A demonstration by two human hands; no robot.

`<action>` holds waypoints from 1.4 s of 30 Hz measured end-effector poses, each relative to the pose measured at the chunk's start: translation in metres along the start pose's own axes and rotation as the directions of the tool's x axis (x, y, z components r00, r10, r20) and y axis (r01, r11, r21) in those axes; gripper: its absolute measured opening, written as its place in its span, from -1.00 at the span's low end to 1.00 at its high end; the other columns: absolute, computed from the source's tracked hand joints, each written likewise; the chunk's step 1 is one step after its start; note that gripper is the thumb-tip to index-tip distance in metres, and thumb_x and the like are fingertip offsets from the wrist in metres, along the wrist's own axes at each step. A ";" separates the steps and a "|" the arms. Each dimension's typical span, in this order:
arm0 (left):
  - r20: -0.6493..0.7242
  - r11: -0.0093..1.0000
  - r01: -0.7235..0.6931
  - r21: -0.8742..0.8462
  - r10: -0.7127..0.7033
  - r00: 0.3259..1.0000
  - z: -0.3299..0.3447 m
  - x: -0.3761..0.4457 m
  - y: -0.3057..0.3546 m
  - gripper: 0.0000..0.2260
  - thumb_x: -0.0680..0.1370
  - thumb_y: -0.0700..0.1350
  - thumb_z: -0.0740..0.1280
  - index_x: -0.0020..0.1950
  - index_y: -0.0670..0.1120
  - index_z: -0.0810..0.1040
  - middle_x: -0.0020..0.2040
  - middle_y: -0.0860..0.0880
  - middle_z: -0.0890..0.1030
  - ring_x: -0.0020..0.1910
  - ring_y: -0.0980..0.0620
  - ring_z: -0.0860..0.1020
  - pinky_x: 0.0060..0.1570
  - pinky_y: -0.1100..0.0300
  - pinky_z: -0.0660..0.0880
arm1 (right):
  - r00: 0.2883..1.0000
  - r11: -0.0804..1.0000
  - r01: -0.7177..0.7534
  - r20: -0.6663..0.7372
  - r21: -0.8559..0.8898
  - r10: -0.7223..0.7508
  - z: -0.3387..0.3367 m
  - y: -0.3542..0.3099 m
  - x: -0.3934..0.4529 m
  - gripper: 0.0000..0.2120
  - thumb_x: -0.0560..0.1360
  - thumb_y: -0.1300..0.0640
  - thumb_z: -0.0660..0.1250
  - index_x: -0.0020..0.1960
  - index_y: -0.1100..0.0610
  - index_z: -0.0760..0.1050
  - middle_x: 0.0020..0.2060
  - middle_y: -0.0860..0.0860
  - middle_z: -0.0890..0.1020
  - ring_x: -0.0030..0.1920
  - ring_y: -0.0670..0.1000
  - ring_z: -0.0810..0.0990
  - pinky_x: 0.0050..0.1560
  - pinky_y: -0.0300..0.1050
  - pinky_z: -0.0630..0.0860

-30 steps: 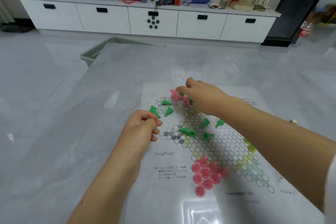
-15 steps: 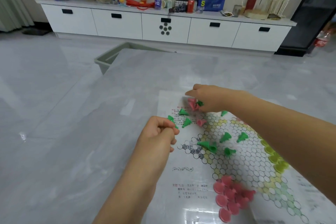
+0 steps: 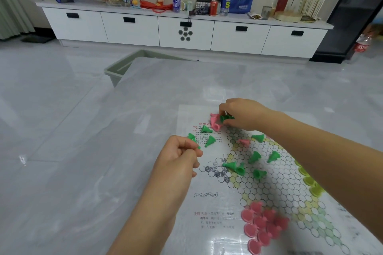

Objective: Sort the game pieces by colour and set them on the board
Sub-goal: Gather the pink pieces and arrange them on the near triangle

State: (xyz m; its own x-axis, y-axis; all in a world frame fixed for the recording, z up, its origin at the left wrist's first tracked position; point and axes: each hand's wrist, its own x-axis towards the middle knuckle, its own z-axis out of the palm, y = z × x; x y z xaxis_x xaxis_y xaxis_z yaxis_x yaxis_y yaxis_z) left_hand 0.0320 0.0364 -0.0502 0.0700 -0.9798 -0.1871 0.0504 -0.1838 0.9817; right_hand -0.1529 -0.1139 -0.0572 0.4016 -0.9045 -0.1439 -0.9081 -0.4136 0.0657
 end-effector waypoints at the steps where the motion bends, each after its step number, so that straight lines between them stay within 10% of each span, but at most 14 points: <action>1: 0.000 1.000 -0.001 0.000 0.001 1.000 0.000 0.000 0.000 -0.78 0.43 -0.36 0.17 -0.21 -0.06 0.49 -0.26 0.05 0.58 -0.52 0.29 0.42 -0.48 0.46 0.36 | 1.000 1.000 0.001 -0.007 -0.007 -0.001 0.000 0.000 0.000 -0.82 0.51 0.12 0.22 0.10 0.12 0.43 -0.03 0.05 0.50 -0.12 0.01 0.42 -0.17 -0.13 0.39; 10: -0.004 1.000 0.001 -0.012 -0.001 1.000 -0.001 0.000 0.001 -0.78 0.44 -0.35 0.17 -0.22 -0.06 0.49 -0.29 0.07 0.58 -0.52 0.30 0.41 -0.48 0.47 0.36 | 0.980 0.999 -0.032 -0.197 -0.034 0.024 -0.007 0.007 -0.009 -0.69 0.55 0.07 0.16 0.27 0.10 0.38 0.18 0.07 0.46 0.18 0.09 0.40 -0.01 -0.06 0.40; 30: -0.027 1.000 -0.004 -0.009 0.004 1.000 -0.003 -0.002 0.004 -0.78 0.44 -0.34 0.15 -0.20 -0.06 0.49 -0.27 0.05 0.56 -0.51 0.27 0.40 -0.47 0.48 0.35 | 0.963 0.997 0.011 -0.269 -0.082 -0.032 0.038 -0.031 0.004 -0.60 0.55 -0.14 0.04 0.06 0.20 0.31 -0.02 0.12 0.48 -0.29 0.14 0.49 -0.41 -0.11 0.22; 42: -0.031 0.999 -0.011 -0.036 0.010 0.999 -0.004 0.000 0.004 -0.78 0.44 -0.35 0.15 -0.19 -0.07 0.48 -0.25 0.03 0.57 -0.52 0.28 0.41 -0.47 0.47 0.35 | 0.965 0.979 -0.080 -0.231 0.190 0.124 0.028 -0.040 -0.006 -0.70 0.52 0.24 0.05 0.25 0.15 0.23 0.07 0.13 0.51 -0.30 0.14 0.41 -0.19 0.07 0.45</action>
State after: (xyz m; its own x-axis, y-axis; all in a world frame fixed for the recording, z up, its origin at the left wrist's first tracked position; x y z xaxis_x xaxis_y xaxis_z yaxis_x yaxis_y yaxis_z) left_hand 0.0362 0.0361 -0.0461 0.1012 -0.9787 -0.1787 0.0857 -0.1704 0.9816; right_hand -0.1226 -0.0894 -0.0863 0.3024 -0.9482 0.0970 -0.9434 -0.3123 -0.1118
